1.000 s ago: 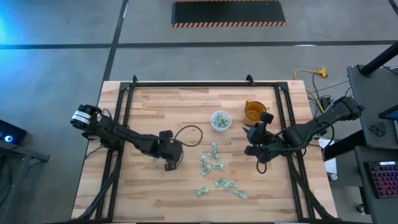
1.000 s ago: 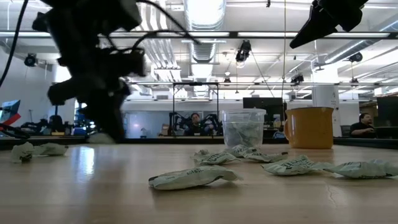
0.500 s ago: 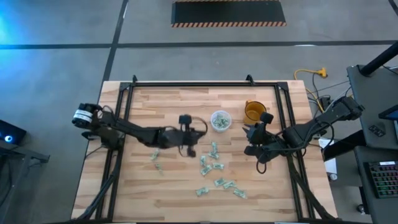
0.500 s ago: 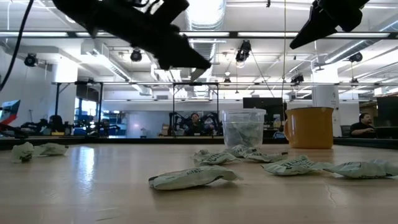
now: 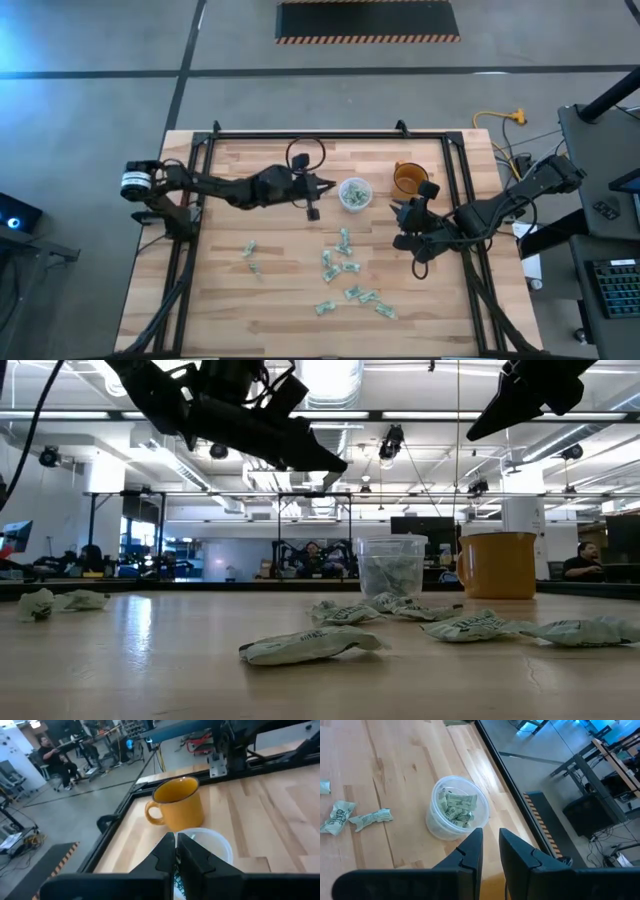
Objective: Pick and place Stevia / Truvia into bins
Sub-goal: Put the green stevia packet into the transparent bin
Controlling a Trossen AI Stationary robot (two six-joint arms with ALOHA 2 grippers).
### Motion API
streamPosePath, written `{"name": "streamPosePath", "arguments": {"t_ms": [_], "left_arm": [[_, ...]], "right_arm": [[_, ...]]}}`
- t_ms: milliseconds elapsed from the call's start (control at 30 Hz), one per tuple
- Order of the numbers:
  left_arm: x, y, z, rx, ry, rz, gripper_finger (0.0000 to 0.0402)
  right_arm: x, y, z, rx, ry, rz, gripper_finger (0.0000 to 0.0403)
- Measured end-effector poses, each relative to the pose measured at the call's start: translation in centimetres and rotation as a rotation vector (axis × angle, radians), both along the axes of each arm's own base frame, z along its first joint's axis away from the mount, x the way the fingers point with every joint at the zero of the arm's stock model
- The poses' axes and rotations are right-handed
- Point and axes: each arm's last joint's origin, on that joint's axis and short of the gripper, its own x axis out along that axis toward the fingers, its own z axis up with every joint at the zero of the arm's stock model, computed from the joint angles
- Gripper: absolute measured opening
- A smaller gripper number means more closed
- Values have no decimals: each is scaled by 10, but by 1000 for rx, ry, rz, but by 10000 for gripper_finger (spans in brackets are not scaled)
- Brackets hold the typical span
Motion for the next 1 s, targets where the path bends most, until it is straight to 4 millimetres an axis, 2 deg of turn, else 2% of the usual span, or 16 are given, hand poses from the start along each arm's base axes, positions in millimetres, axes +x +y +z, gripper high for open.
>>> {"name": "streamPosePath", "arguments": {"t_ms": [133, 267, 433, 567, 833, 1000], "left_arm": [[11, 3, -14, 4, -49, -27, 0], [32, 8, -32, 39, -52, -34, 0], [60, 20, -45, 45, -36, -14, 0], [75, 25, -47, 45, -37, -7, 0], [83, 30, -47, -23, 131, 27, 2], [86, 32, -41, -21, 151, 53, 45]], "right_arm": [[0, 0, 0, -2, 1, 1, 54], [0, 0, 0, -2, 1, 1, 54], [0, 0, -2, -5, 5, 2, 54], [-1, 0, -3, -9, 11, 4, 54], [-1, -1, -6, -13, 20, 4, 54], [-1, -1, -6, -13, 18, 3, 54]]}}
